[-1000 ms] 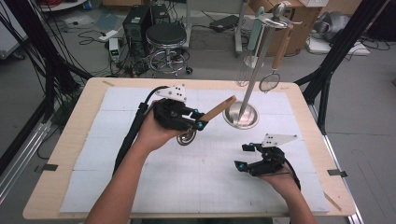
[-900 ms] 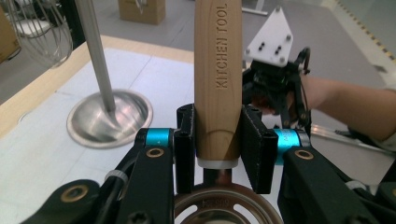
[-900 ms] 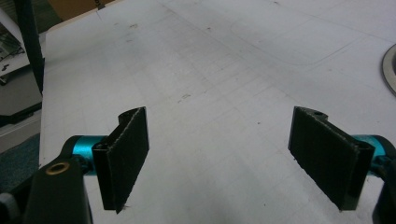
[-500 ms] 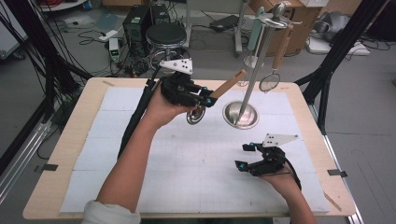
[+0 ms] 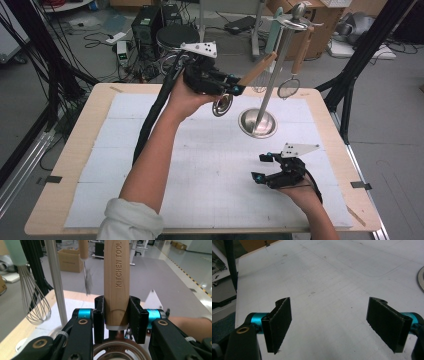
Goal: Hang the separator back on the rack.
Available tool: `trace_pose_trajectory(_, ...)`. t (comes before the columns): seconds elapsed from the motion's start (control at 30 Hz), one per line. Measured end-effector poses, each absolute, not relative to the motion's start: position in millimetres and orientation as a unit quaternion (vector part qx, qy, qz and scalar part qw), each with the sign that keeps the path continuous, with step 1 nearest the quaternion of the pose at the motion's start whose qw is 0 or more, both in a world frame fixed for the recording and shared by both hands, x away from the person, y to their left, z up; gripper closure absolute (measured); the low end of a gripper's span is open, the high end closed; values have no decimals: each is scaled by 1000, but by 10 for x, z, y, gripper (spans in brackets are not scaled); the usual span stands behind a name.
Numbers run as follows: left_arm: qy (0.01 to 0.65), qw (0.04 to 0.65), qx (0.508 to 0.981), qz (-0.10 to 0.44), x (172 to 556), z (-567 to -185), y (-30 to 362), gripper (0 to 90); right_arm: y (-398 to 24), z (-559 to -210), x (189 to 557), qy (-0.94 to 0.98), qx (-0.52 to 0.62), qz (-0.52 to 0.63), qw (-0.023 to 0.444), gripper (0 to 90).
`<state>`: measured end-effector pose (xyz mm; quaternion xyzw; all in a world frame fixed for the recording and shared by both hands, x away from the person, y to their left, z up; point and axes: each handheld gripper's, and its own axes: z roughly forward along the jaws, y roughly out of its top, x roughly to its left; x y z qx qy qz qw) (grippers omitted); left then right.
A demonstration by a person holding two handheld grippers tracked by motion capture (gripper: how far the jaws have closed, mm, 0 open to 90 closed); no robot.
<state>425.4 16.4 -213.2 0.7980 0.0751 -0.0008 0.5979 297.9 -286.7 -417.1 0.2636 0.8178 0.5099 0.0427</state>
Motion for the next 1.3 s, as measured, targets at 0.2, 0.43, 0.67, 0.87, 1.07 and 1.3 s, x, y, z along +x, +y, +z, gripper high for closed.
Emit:
trace_pose_trajectory(0.2,81,609,789,9,4340,-1975,74,688,-2867,-4166,2976,816,264,513,41,197)
trace_pose_trajectory(0.43,87,604,792,21,4428,-1851,39,688,-2873,-4162,2974,815,264,514,38,197)
trace_pose_trajectory(0.67,89,599,795,31,4491,-1720,-24,688,-2864,-4172,2982,817,263,512,38,197)
trace_pose_trajectory(0.87,94,593,799,38,4532,-1671,-97,688,-2873,-4169,2982,815,264,514,37,197)
trace_pose_trajectory(1.07,104,586,802,47,4564,-1678,-161,688,-2876,-4168,2983,815,263,515,38,197)
trace_pose_trajectory(1.3,117,587,799,52,4607,-1706,-142,688,-2896,-4164,2981,814,265,516,38,197)
